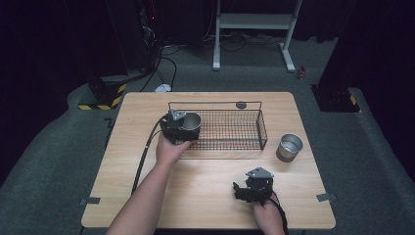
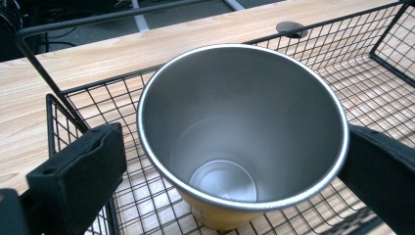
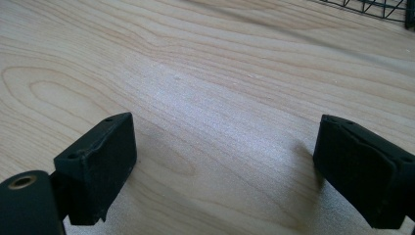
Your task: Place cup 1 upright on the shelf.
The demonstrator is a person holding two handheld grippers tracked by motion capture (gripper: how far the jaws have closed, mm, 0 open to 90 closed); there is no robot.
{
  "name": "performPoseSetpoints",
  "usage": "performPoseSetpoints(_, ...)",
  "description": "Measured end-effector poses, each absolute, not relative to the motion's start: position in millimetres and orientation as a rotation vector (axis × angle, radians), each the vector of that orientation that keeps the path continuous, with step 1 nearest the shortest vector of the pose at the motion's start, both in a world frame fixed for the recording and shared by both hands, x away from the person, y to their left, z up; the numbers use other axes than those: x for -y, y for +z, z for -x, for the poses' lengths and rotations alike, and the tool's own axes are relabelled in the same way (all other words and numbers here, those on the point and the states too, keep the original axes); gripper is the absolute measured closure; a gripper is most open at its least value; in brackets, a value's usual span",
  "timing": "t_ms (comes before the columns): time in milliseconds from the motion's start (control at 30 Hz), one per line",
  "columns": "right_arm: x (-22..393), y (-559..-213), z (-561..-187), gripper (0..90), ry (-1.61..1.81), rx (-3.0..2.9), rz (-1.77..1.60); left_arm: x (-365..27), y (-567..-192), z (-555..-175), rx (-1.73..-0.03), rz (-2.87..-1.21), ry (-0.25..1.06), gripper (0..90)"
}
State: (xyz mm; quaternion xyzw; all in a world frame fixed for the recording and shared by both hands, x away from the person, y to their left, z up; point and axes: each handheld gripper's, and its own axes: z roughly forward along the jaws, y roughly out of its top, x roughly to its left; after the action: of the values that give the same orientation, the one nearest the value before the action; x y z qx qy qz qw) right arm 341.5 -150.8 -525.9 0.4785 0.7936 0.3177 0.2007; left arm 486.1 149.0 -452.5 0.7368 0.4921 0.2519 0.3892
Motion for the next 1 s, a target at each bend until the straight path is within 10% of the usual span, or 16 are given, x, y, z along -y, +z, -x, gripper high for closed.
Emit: performPoseSetpoints(1000,151,-526,-342,8.7,0.889,-2.219,-1.333,-164,-442,-442,-1.19,-1.842,0.609,0.0)
